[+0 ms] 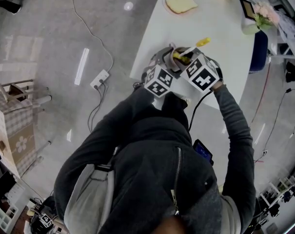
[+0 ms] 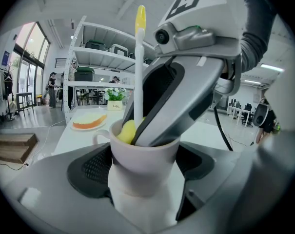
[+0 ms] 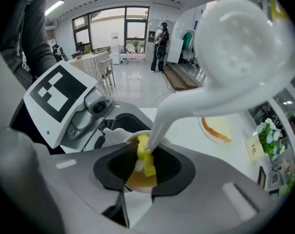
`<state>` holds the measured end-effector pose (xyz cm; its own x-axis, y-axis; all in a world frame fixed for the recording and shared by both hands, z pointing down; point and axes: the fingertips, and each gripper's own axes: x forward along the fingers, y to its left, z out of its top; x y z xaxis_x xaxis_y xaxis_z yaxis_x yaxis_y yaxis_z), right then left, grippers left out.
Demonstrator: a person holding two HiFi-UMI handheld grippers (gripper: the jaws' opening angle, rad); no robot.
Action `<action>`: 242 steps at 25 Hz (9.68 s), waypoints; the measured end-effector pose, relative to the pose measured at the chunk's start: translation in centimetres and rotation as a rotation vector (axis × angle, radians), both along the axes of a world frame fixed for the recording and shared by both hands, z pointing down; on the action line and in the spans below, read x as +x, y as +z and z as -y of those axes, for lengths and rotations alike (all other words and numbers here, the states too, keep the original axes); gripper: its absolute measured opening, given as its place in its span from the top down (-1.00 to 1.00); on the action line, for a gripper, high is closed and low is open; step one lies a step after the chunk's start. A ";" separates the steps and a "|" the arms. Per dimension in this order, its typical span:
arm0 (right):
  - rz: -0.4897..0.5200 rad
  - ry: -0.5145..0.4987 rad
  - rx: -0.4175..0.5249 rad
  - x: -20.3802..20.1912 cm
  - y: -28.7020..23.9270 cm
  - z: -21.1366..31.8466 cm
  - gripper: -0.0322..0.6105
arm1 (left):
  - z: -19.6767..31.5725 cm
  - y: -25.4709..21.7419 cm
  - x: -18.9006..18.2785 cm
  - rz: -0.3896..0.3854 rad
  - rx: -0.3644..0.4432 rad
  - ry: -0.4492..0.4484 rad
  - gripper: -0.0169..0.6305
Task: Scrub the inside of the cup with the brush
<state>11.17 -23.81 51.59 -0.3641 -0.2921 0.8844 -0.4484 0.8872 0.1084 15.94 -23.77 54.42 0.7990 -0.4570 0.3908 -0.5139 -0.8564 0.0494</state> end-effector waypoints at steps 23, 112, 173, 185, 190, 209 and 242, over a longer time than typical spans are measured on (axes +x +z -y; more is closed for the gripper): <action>-0.012 0.238 0.101 1.2 0.0 1.6 0.60 | 0.2 0.0 0.2 0.000 0.003 -0.008 -0.33; -0.023 0.132 -0.047 0.3 -0.6 0.3 0.60 | 0.1 0.0 0.2 -0.018 0.005 -0.013 -0.32; -0.368 -0.034 -0.186 2.4 0.8 0.0 0.59 | -0.2 0.0 0.2 -0.014 0.011 0.024 -0.32; -0.037 0.195 -0.312 2.7 -0.3 0.3 0.59 | -0.3 0.4 0.5 -0.007 0.025 0.023 -0.32; 0.088 0.294 -0.311 3.3 -0.8 0.3 0.59 | -0.3 0.5 0.6 -0.004 0.027 0.023 -0.32; 0.475 0.654 -0.056 7.7 -8.5 1.8 0.57 | 1.4 0.7 0.9 0.017 0.045 0.058 -0.34; 0.308 0.862 -0.027 11.0 -1.4 -4.1 0.52 | -0.1 -4.1 -3.7 -0.006 -0.167 0.066 0.92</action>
<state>22.13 -19.74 50.21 -0.2503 -0.5528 0.7949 -0.9622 0.2327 -0.1412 12.27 -23.65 50.36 0.8277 -0.3326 0.4519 -0.4562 -0.8678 0.1969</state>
